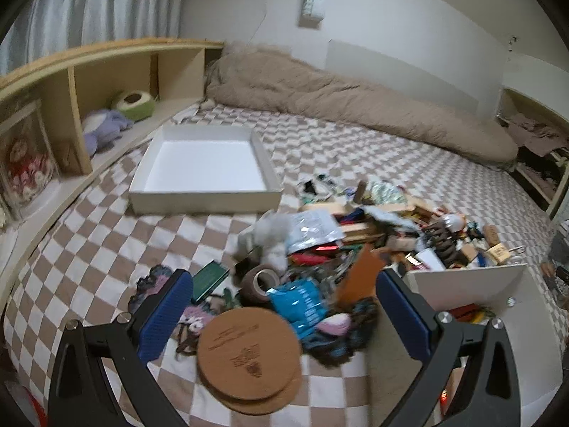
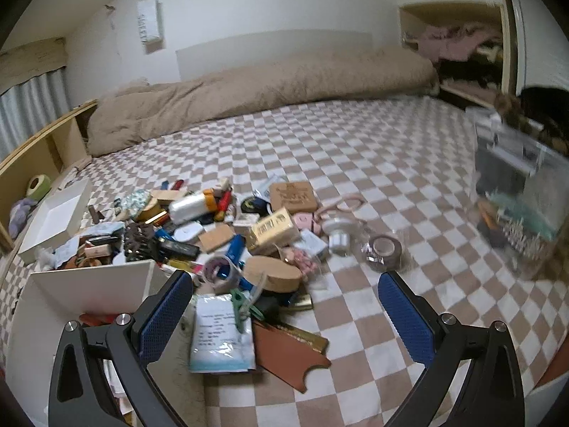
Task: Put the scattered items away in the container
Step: 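Grasp the round cork coasters with the left tool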
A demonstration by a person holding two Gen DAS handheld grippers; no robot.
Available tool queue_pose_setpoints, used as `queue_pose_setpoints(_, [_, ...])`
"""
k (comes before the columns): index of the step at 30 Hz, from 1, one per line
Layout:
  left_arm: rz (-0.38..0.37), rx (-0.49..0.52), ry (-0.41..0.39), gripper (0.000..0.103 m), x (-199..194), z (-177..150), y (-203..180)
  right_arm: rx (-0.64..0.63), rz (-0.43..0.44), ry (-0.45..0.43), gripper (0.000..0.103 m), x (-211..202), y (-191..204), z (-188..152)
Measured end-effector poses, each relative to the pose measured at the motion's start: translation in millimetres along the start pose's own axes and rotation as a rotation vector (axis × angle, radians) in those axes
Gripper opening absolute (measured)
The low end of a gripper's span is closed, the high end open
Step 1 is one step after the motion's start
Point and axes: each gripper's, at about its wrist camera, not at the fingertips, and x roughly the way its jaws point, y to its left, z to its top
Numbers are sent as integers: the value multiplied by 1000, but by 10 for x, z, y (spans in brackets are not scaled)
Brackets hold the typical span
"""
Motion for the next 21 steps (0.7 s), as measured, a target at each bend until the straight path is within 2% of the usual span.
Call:
queue_pose_setpoints(9, [5, -25, 141, 103, 424, -255, 132, 28, -34, 59, 103, 236, -97, -147])
queue_pose_setpoints(21, [76, -29, 274, 103, 742, -515, 169, 71, -36, 108, 103, 416, -218, -299])
